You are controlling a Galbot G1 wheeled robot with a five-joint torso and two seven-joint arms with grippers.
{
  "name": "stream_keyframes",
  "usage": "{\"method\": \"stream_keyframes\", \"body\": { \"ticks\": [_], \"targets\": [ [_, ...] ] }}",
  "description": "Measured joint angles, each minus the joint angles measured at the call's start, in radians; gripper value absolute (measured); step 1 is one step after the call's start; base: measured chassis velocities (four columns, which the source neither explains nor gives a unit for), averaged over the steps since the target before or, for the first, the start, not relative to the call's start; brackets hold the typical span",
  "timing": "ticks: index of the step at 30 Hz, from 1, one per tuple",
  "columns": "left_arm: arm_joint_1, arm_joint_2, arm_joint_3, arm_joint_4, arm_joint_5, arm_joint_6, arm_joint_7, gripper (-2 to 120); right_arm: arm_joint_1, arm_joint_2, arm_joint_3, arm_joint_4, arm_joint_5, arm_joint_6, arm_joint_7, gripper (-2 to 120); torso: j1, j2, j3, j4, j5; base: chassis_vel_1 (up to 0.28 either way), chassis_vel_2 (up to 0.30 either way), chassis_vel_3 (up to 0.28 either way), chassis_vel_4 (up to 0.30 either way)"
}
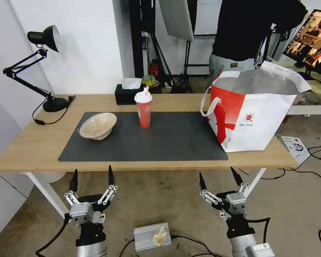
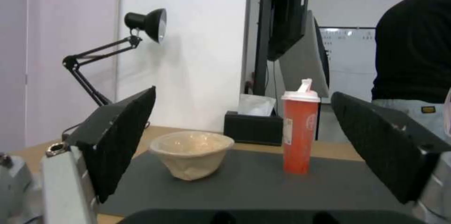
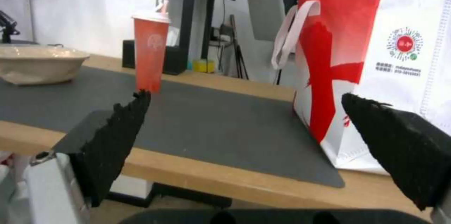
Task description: Pick up the trash from the table and place it into the takeout bag.
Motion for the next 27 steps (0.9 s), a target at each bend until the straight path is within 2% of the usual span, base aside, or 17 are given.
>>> {"method": "stream_keyframes", "body": {
  "ticks": [17, 23, 26, 27],
  "targets": [
    [0.006, 0.0, -0.004, 0.001, -0.001, -0.001, 0.0, 100, 0.024, 0.009, -0.008, -0.005, -0.008, 0.012, -0.019, 100, 0.0, 0.0, 0.0, -0.0001, 0.0, 0.0, 0.0, 0.0, 0.0],
    [0.007, 0.0, -0.005, 0.001, -0.001, -0.001, 0.0, 100, 0.067, -0.005, -0.026, -0.006, 0.05, 0.08, -0.148, 100, 0.0, 0.0, 0.0, -0.0001, 0.0001, 0.0, 0.0, 0.0, 0.0],
    [0.008, 0.0, -0.006, 0.002, -0.001, -0.001, -0.001, 100, 0.118, -0.029, -0.023, -0.013, 0.136, 0.162, -0.306, 100, 0.0, 0.0, 0.0, -0.0002, 0.0, 0.0, 0.0, 0.0, 0.0],
    [0.008, 0.0, -0.006, 0.002, -0.001, -0.001, -0.001, 100, 0.118, -0.029, -0.023, -0.013, 0.136, 0.162, -0.306, 100, 0.0, 0.0, 0.0, -0.0002, 0.0, 0.0, 0.0, 0.0, 0.0]
  ]
}}
